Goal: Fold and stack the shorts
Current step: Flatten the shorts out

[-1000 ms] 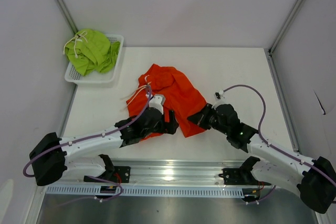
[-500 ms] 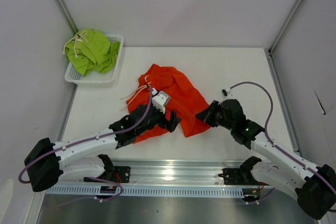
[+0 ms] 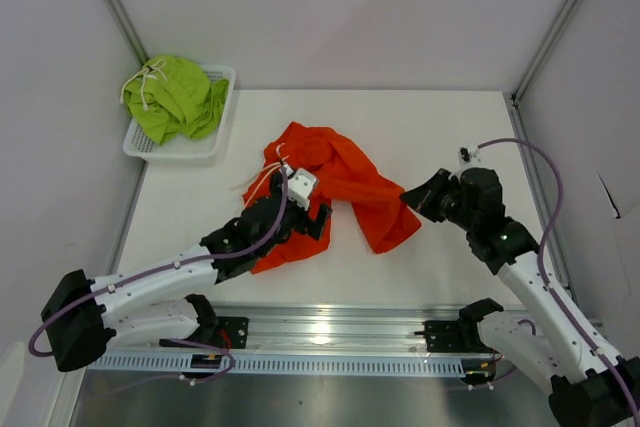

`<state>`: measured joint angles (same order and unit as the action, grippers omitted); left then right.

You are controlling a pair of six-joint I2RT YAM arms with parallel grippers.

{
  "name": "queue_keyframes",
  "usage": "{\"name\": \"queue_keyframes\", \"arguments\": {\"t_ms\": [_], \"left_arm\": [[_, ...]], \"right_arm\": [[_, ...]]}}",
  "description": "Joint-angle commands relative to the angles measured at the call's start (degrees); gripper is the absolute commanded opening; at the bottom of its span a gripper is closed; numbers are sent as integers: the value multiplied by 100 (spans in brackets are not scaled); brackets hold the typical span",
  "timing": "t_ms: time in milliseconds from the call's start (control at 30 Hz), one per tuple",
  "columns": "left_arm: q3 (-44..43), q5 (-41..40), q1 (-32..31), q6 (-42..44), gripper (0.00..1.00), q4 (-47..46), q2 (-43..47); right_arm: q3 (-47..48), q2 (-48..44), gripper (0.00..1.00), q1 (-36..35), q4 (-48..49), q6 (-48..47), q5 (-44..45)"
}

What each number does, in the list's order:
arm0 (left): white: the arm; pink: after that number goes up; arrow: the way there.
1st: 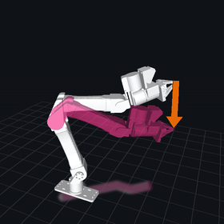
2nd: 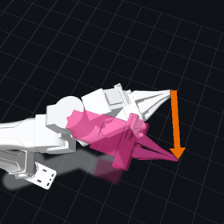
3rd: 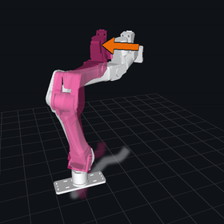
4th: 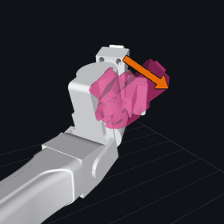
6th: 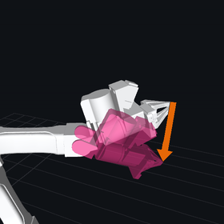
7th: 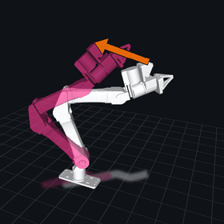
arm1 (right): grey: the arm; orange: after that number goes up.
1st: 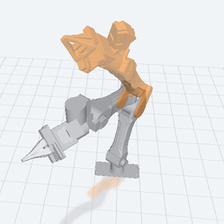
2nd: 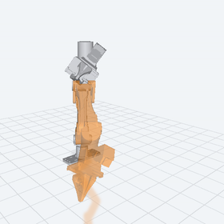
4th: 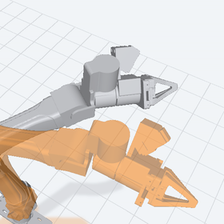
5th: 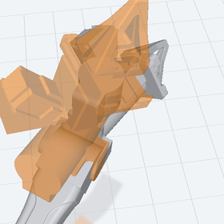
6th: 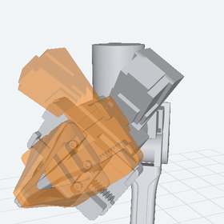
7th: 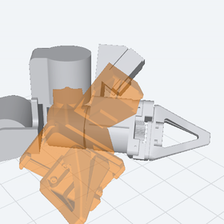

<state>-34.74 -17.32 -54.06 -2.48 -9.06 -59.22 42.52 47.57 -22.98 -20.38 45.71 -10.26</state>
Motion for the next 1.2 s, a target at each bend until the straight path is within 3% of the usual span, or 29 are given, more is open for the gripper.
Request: {"name": "queue_keyframes", "arguments": {"t_ms": [0,133,267,367,567,667,800,1167], "left_arm": [[-489,-992,395,-454,99,641,226],[-604,-387,1510,-1323,99,1327,332],[-762,-220,2547,-2308,99,1828,192],[-832,106,2891,-2607,99,1820,-89],[-1464,782,3077,-2425,99,1583,-1456],[-2164,994,3086,-2222,99,1635,-2353],[-2765,1151,3252,-2178,99,1679,-3215],[-3750,2916,3868,-2406,99,968,-4747]], "right_arm": [[607,-327,0,556,-474,-369,-344],[889,-231,0,1322,-879,-721,-994],[408,-397,0,1296,-1064,-906,-1548],[-182,-880,0,1148,-1318,-950,-1655],[-394,-1839,0,1200,-2339,-1126,-705],[-718,-1709,0,1156,-2225,-1135,-1239],[-1333,-1645,0,736,-1848,-925,-1329],[-1677,-1462,0,-57,-1425,-713,-635]]}}
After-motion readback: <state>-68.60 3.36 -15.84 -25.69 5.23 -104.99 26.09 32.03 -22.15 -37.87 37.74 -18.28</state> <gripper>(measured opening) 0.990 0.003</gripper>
